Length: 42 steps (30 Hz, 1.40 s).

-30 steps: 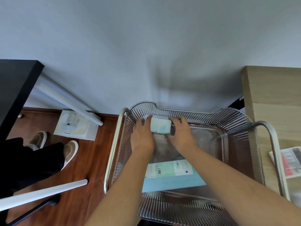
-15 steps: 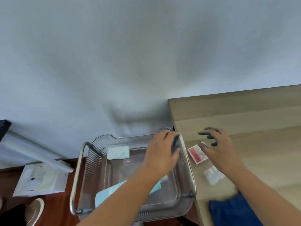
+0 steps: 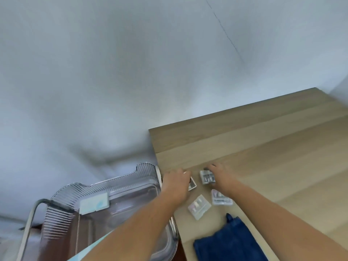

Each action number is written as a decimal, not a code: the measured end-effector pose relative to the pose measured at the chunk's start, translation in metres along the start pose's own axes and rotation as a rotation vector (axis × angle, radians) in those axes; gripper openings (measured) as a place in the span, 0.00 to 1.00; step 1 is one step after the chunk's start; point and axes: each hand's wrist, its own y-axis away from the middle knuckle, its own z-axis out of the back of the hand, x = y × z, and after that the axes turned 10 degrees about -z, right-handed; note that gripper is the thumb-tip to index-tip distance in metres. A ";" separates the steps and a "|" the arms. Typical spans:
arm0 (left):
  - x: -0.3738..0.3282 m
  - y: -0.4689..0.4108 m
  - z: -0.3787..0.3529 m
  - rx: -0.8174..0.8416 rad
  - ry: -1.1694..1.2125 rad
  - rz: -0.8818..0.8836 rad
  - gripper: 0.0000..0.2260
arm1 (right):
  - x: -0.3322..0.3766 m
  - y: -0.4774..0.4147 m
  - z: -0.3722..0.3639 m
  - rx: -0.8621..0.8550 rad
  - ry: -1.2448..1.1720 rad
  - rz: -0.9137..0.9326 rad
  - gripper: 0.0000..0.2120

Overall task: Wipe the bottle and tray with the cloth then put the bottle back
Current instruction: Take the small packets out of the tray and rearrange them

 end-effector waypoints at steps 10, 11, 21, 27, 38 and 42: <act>0.014 0.023 0.016 -0.367 0.503 0.063 0.31 | 0.012 0.023 0.027 -0.116 -0.338 0.004 0.25; 0.019 0.034 0.018 -0.424 0.554 0.057 0.32 | 0.019 0.030 0.033 -0.143 -0.394 0.019 0.25; 0.122 0.130 -0.003 -0.522 0.630 0.209 0.32 | 0.135 0.062 0.031 -0.115 -0.458 0.297 0.24; 0.191 0.130 -0.056 -0.353 0.587 0.271 0.32 | 0.211 0.021 -0.026 -0.029 -0.247 0.347 0.27; 0.226 0.097 -0.131 -0.191 0.452 0.182 0.31 | 0.242 -0.049 -0.114 0.050 0.077 0.069 0.27; 0.232 0.096 -0.148 -0.192 0.402 0.169 0.29 | 0.241 -0.054 -0.132 0.040 0.084 0.038 0.23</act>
